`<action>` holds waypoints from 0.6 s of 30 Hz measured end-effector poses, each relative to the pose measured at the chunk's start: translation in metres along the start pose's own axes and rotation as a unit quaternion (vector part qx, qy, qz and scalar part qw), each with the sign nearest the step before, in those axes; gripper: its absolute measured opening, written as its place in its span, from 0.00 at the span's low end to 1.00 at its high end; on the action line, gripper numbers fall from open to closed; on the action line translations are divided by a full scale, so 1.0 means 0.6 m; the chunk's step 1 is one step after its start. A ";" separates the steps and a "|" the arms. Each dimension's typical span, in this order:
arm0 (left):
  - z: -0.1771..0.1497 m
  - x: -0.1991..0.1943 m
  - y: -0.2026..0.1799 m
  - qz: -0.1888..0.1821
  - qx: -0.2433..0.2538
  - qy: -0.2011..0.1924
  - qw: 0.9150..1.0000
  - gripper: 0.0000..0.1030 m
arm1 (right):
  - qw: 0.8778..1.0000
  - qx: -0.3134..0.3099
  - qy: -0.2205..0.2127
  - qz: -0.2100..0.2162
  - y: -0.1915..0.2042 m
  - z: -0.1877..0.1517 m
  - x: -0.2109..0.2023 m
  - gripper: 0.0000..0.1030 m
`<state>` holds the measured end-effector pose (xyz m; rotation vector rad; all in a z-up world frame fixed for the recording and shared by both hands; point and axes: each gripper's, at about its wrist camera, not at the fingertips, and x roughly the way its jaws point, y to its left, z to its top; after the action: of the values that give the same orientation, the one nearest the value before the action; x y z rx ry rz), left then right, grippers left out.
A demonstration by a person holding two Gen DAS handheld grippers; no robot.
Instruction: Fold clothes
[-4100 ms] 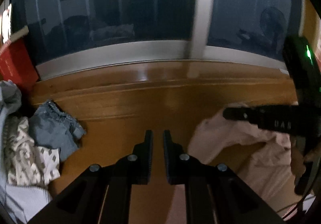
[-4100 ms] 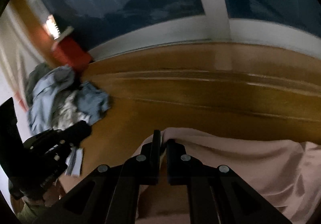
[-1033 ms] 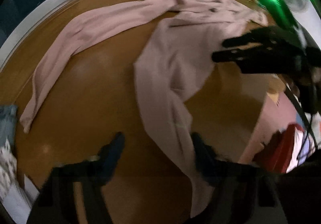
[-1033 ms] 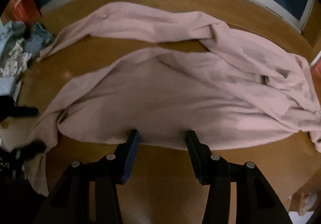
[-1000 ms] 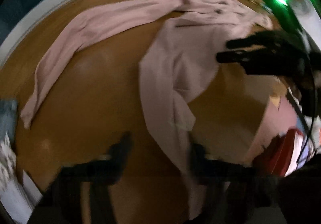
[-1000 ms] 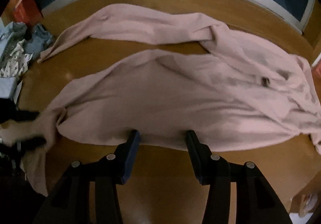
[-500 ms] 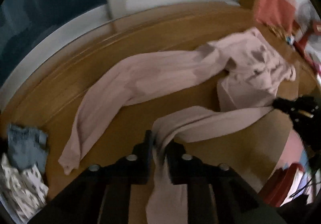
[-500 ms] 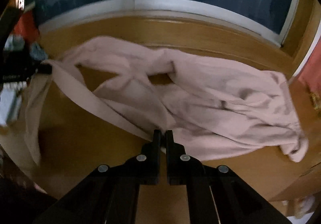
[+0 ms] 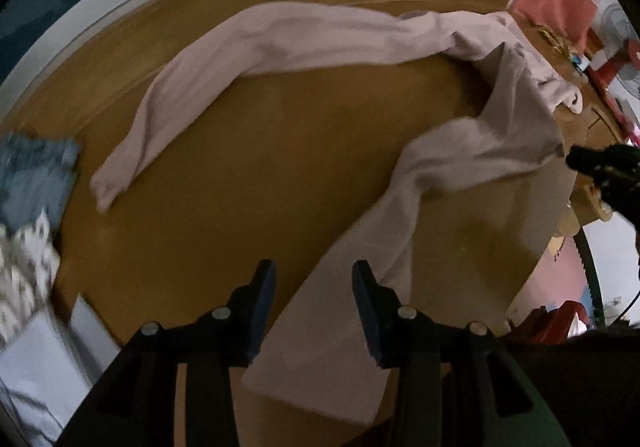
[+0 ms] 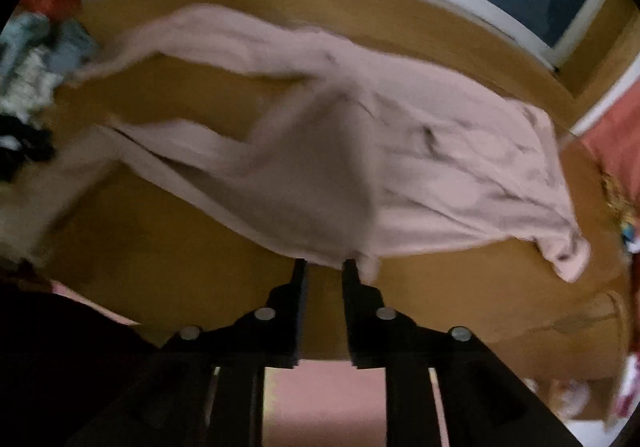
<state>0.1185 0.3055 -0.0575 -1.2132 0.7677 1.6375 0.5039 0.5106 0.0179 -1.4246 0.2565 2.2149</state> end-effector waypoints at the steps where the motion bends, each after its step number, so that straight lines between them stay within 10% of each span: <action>1: -0.007 -0.002 0.005 -0.001 -0.005 0.002 1.000 0.36 | 1.000 -0.005 -0.008 0.012 0.009 0.008 -0.003 0.23; 18: -0.062 0.042 0.044 -0.014 -0.031 0.044 0.998 0.36 | 0.989 -0.131 0.040 0.060 0.130 0.086 0.121 0.35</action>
<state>0.1057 0.2711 -0.0943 -1.3403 0.7563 1.6045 0.3996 0.4861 -0.0328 -1.6789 0.0824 2.3598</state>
